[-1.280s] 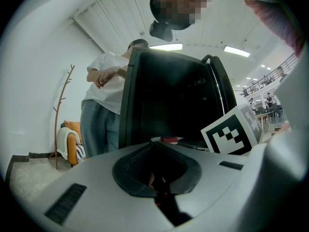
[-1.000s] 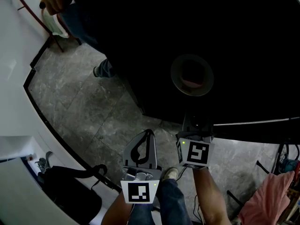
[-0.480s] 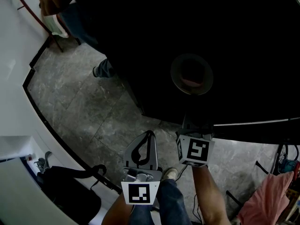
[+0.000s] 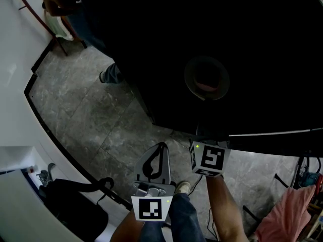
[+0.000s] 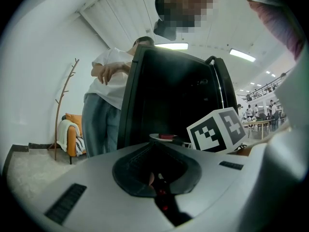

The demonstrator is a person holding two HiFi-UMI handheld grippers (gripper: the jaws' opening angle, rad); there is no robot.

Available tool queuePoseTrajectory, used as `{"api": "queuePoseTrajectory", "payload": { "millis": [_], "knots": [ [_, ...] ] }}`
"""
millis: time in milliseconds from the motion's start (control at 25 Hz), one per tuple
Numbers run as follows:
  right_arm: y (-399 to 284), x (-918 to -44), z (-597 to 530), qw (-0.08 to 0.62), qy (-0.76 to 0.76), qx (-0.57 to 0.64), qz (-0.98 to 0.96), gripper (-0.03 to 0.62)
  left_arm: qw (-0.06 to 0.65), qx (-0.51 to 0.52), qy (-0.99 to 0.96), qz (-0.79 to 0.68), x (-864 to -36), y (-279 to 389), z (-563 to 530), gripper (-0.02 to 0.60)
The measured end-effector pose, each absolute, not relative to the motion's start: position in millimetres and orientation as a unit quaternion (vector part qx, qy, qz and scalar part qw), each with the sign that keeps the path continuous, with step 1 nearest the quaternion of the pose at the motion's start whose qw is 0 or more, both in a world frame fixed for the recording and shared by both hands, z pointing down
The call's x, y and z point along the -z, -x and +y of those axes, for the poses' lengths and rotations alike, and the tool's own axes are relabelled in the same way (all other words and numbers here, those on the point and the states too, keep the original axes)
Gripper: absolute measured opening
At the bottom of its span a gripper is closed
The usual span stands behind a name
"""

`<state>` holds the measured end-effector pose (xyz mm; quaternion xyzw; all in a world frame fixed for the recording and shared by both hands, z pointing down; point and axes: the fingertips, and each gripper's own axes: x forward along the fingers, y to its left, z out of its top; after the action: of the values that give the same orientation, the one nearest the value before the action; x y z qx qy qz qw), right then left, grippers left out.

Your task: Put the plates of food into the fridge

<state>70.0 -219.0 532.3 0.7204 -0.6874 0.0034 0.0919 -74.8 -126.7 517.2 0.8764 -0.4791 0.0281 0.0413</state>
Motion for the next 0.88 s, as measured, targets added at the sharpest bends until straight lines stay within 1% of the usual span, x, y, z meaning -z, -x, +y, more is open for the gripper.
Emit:
{"api": "queuePoseTrajectory", "payload": {
  "millis": [320, 520, 880],
  "knots": [
    [-73, -531, -226, 0.095, -0.722, 0.001, -0.685, 0.011, 0.041, -0.026, -0.876, -0.480, -516, 75, -128, 0.006],
    [-73, -532, -230, 0.100, -0.721, 0.009, -0.686, 0.011, 0.054, -0.029, -0.874, -0.483, -520, 76, -128, 0.006],
    [-74, -531, -240, 0.102, -0.719, 0.011, -0.687, 0.011, 0.046, -0.029, -0.875, -0.482, -519, 77, -129, 0.006]
  ]
}}
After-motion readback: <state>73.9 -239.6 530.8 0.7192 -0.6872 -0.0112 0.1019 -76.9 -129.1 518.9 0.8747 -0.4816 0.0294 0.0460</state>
